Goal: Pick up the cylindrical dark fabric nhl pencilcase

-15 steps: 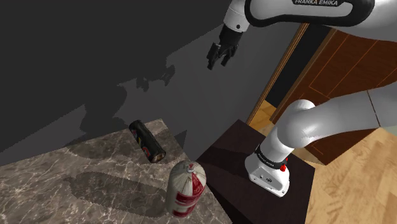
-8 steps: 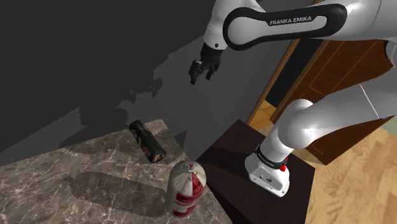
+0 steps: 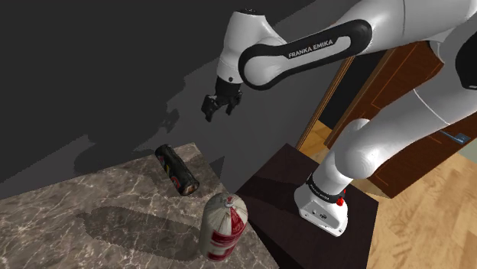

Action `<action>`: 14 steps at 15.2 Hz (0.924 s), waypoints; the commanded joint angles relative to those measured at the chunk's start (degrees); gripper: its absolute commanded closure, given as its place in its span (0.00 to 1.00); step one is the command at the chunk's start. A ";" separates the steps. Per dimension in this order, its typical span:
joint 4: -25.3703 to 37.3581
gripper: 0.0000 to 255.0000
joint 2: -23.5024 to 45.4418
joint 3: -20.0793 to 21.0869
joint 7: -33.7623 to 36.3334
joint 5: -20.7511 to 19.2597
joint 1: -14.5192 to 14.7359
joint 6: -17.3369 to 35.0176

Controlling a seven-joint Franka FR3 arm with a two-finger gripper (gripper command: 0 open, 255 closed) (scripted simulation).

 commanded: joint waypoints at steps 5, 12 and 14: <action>3.37 0.00 12.41 5.03 8.58 -3.77 0.15 8.32; 11.29 0.00 28.52 7.22 21.60 -14.18 2.51 14.34; 14.24 0.00 33.13 6.64 25.15 -17.30 4.21 15.29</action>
